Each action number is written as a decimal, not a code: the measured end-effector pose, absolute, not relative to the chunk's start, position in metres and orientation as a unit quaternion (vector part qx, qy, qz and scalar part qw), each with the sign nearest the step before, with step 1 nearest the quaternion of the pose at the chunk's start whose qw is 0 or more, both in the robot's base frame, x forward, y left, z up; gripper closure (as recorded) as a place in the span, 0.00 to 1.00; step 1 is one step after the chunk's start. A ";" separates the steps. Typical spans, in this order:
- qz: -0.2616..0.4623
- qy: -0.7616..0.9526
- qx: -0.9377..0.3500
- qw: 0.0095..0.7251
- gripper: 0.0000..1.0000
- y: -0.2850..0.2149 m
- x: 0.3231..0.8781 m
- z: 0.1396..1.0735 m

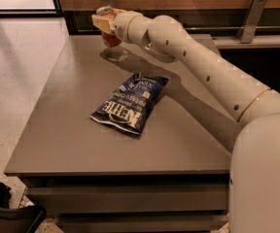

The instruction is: Knock coke can over

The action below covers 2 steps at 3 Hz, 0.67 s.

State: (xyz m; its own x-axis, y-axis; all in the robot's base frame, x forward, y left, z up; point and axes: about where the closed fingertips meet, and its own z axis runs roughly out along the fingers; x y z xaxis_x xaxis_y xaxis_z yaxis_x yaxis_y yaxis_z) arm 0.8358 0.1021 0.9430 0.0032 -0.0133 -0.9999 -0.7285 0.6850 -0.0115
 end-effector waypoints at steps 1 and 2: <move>0.258 0.646 -0.296 0.654 1.00 0.085 0.814 0.966; 0.242 0.640 -0.316 0.657 1.00 0.070 0.794 0.999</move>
Offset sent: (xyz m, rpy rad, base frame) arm -0.0566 -0.0498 0.0785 -0.1067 -0.0831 -0.0188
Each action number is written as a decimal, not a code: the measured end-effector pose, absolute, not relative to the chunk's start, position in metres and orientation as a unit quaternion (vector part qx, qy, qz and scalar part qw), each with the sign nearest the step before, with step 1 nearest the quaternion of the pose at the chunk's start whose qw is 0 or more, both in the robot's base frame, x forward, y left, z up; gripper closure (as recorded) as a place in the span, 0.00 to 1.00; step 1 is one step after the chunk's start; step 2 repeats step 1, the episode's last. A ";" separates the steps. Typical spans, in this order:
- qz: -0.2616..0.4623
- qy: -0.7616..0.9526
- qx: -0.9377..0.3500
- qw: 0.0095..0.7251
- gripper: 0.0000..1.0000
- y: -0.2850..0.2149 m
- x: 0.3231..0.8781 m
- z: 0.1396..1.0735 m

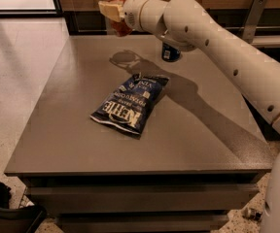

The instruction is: Knock coke can over

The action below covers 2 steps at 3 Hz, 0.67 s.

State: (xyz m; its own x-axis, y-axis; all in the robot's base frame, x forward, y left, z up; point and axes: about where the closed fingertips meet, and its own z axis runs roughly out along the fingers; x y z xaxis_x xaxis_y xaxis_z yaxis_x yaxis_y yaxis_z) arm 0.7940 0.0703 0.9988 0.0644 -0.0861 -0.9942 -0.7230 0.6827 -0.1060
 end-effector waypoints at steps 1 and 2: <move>0.241 0.633 -0.330 0.658 1.00 0.065 0.786 1.015; 0.241 0.633 -0.330 0.658 1.00 0.065 0.786 1.015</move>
Offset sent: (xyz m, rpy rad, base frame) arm 0.0000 0.0000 0.0000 0.0000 0.0000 0.0000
